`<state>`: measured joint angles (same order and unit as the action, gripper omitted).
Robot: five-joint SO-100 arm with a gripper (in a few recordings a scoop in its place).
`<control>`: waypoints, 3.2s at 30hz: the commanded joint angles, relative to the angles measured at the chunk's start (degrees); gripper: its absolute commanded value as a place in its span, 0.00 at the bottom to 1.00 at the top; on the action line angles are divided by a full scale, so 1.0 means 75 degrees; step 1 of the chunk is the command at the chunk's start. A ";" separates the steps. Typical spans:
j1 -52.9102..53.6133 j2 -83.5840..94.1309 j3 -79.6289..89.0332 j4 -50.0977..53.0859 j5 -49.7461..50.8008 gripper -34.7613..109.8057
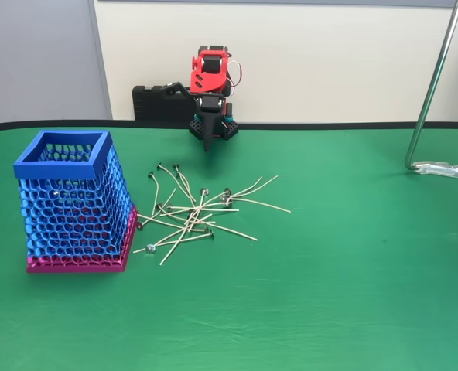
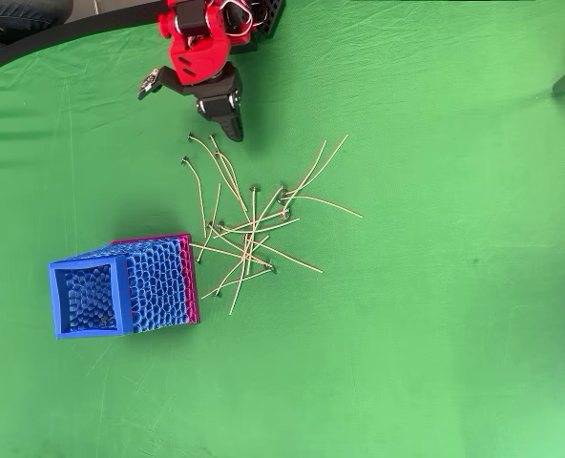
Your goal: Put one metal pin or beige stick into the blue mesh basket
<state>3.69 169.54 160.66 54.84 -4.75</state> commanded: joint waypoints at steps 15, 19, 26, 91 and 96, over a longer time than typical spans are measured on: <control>0.0164 -0.3293 -0.2555 -0.0434 0.0047 0.24; 0.0141 -0.3973 -0.3129 -0.0469 0.0094 0.24; 0.0176 -0.5285 -0.3973 -0.0410 0.0059 0.24; -0.0105 -0.8121 -0.3984 -0.2215 -0.0211 0.36; 0.0082 -0.8168 -0.3949 -0.2355 -0.0188 0.36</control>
<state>3.60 107.58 131.04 38.14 -6.59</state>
